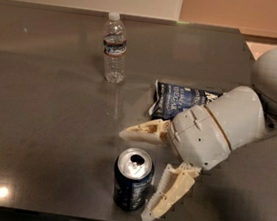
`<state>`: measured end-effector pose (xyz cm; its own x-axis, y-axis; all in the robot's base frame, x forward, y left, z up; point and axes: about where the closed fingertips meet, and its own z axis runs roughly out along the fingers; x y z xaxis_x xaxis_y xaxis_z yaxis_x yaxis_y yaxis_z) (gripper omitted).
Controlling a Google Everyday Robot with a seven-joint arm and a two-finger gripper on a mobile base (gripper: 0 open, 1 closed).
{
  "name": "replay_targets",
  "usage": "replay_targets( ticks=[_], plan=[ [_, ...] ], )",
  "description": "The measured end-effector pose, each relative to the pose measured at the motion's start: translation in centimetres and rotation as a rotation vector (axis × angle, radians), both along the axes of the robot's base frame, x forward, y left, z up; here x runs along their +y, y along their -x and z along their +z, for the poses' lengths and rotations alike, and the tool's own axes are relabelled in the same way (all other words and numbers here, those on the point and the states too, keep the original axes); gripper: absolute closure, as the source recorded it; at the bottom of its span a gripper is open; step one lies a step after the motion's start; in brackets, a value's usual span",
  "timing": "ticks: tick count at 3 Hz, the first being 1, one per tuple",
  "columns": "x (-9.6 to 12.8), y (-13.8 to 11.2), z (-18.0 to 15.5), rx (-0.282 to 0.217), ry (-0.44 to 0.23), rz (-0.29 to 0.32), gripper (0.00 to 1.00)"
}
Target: Knock pepsi can over
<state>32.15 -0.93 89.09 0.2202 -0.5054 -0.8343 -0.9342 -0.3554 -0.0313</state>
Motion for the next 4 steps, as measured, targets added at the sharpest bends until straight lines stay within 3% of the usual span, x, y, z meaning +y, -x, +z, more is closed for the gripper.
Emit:
replay_targets(
  ticks=[2,3,4],
  plan=[
    [0.8,0.8,0.1,0.044,-0.016,0.025,0.66],
    [0.7,0.1,1.2,0.026,0.051,0.01,0.89],
    [-0.6,-1.7,3.1,-0.036,0.163,-0.046,1.0]
  ],
)
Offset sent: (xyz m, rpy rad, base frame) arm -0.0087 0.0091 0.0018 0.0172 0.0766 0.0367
